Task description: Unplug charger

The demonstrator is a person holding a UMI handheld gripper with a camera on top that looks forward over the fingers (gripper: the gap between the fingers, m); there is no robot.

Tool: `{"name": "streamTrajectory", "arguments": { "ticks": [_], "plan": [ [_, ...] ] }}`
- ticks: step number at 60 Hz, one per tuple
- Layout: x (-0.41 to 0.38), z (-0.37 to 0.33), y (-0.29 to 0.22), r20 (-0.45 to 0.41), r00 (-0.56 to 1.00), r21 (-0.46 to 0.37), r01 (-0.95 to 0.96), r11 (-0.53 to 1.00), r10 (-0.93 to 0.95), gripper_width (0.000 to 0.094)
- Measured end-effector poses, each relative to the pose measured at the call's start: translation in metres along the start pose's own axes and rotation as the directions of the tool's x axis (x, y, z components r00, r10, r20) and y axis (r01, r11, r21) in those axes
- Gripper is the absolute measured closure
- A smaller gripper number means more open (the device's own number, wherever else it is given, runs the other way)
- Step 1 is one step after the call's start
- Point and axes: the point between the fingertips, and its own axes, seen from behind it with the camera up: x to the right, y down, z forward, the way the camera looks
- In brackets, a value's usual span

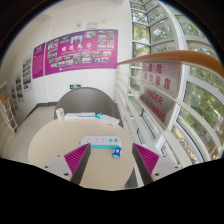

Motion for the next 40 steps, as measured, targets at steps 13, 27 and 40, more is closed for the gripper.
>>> {"name": "streamTrajectory", "arguments": {
  "ticks": [13, 27, 40],
  "plan": [
    [-0.02, -0.119, 0.012, -0.069, 0.997, 0.004, 0.021, 1.0, -0.02, 0.0075],
    [-0.04, -0.2, 0.027, -0.085, 0.996, 0.003, 0.017, 1.0, -0.016, 0.0076],
    [-0.049, -0.228, 0.03, -0.089, 0.996, 0.009, 0.019, 1.0, -0.018, 0.0077]
  ]
}}
